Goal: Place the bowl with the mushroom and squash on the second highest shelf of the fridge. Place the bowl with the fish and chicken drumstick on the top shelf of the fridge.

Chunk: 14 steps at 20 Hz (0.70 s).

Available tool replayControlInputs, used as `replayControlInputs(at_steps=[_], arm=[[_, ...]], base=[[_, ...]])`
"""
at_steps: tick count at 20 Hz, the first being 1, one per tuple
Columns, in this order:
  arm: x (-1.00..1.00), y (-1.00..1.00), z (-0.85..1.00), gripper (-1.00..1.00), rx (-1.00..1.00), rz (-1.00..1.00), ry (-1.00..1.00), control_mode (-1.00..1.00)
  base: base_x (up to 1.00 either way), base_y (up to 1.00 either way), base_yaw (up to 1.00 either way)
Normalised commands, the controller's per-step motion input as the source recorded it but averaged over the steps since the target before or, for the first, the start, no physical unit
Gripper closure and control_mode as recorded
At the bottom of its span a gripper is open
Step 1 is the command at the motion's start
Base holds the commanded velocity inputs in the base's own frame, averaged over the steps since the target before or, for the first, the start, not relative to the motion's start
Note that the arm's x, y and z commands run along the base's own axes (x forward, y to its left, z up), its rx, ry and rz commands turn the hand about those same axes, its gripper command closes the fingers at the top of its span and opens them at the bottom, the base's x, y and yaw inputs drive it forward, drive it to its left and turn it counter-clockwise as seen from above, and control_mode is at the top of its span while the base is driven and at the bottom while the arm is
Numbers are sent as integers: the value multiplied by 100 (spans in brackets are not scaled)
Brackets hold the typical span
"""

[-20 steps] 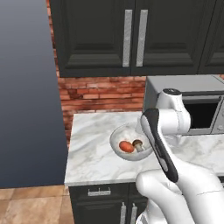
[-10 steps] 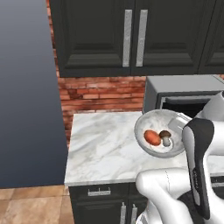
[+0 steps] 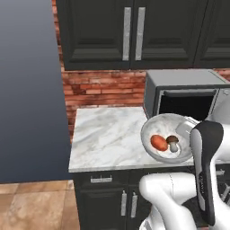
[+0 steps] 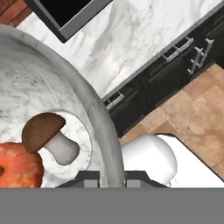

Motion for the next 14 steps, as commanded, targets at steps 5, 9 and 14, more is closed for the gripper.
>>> replayControlInputs(at_steps=[5, 9, 14], arm=[[0, 0, 0, 100, 0, 0, 0, 100], [0, 0, 0, 100, 0, 0, 0, 100], [0, 0, 0, 100, 0, 0, 0, 100]], base=[[-100, -2, 2], [-100, -48, -21], [-52, -33, -69]])
